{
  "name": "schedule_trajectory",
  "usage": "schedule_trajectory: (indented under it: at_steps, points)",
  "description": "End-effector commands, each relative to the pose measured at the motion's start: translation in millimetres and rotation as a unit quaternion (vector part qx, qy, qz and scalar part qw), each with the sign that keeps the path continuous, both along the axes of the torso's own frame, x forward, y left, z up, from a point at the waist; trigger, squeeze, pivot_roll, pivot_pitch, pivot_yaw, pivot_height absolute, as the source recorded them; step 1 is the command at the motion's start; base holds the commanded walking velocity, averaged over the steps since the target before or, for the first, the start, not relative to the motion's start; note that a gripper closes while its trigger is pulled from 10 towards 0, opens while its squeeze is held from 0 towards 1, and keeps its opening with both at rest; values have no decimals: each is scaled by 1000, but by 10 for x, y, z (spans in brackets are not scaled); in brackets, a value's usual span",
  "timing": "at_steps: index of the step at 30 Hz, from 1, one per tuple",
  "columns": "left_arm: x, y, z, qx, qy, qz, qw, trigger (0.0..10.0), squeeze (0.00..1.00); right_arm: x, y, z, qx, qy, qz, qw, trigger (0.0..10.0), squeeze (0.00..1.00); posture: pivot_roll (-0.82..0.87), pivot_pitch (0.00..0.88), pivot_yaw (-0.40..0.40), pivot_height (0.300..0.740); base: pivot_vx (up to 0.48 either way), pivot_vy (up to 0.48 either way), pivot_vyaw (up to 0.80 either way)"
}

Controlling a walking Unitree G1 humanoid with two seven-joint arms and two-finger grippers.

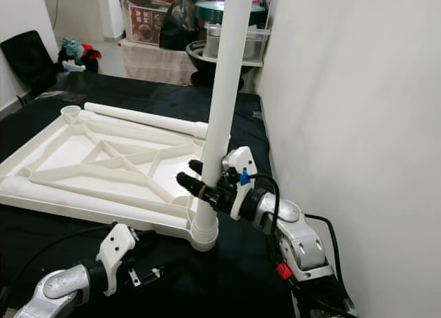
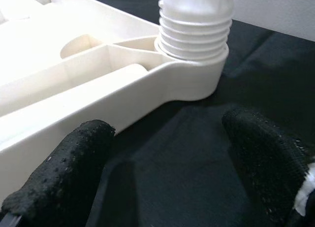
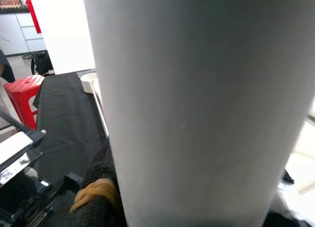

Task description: Building children table

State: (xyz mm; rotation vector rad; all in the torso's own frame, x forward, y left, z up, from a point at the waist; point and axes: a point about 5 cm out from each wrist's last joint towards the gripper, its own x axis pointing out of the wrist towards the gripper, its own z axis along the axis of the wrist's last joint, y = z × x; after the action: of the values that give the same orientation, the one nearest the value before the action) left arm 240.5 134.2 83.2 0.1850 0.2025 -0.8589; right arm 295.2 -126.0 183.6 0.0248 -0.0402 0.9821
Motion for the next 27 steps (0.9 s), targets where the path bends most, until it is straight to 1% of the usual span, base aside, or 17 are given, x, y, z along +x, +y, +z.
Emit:
schedule_trajectory:
  at_steps: [1, 5, 9, 12, 13, 16, 17, 18, 20, 21, 22, 24, 25, 26, 27]
  points:
    - [1, 7, -12, 10, 5, -5, 1000, 10000, 0, -54, -27, -259, -19, 60, 8, 998, 10000, 0, 79, 0, -96, 740, 0, 0, 0]
    - [3, 11, -14, 11, 5, -5, 1000, 10000, 0, -54, -26, -263, -18, 61, 9, 998, 10000, 0, 79, 0, -96, 740, 0, 0, 0]
    - [4, 21, -21, 12, 7, -3, 1000, 10000, 0, -71, 31, -294, -19, 65, 26, 997, 10000, 0, 86, 0, -99, 740, 0, 0, 0]
    - [2, 24, -23, 12, 7, -2, 1000, 10000, 0, -61, 53, -295, -18, 64, 27, 997, 10000, 0, 91, 0, -101, 740, 0, 0, 0]
    - [1, 28, -23, 12, 7, -1, 1000, 10000, 0, -26, 67, -288, -18, 61, 13, 998, 10000, 0, 93, 0, -103, 740, 0, 0, 0]
    - [1, 28, -23, 12, 7, -1, 1000, 10000, 0, -26, 67, -288, -18, 61, 13, 998, 10000, 0, 93, 0, -103, 740, 0, 0, 0]
    - [-1, 36, -21, 13, 5, 2, 1000, 10000, 0, 72, 49, -313, -33, 58, -49, 997, 10000, 0, 95, 0, -105, 740, 0, 0, 0]
    - [-3, 43, -19, 13, 4, 5, 1000, 10000, 0, 150, 18, -335, -37, 64, -108, 991, 10000, 0, 92, 0, -105, 740, 0, 0, 0]
    - [-3, 43, -19, 13, 4, 5, 1000, 10000, 0, 150, 18, -335, -37, 64, -108, 991, 10000, 0, 92, 0, -105, 740, 0, 0, 0]
    - [-9, 45, -20, 13, 3, 7, 1000, 10000, 0, 203, -37, -354, -39, 68, -181, 980, 10000, 0, 87, 0, -101, 740, 0, 0, 0]
    - [-10, 45, -22, 14, 3, 9, 1000, 10000, 0, 214, -77, -373, -43, 70, -231, 969, 10000, 0, 81, 0, -98, 740, 0, 0, 0]
    - [-10, 45, -22, 14, 3, 9, 1000, 10000, 0, 214, -77, -373, -43, 70, -231, 969, 10000, 0, 81, 0, -98, 740, 0, 0, 0]
    - [-1, 47, -29, 16, 3, 10, 1000, 10000, 0, 199, -114, -418, -43, 85, -271, 958, 10000, 0, 78, 0, -95, 740, 0, 0, 0]
    - [15, 51, -35, 18, 1, 12, 1000, 10000, 0, 176, -140, -466, -49, 94, -299, 948, 10000, 0, 71, 0, -93, 740, 0, 0, 0]
    - [15, 51, -35, 18, 1, 12, 1000, 10000, 0, 176, -140, -466, -49, 94, -299, 948, 10000, 0, 71, 0, -93, 740, 0, 0, 0]
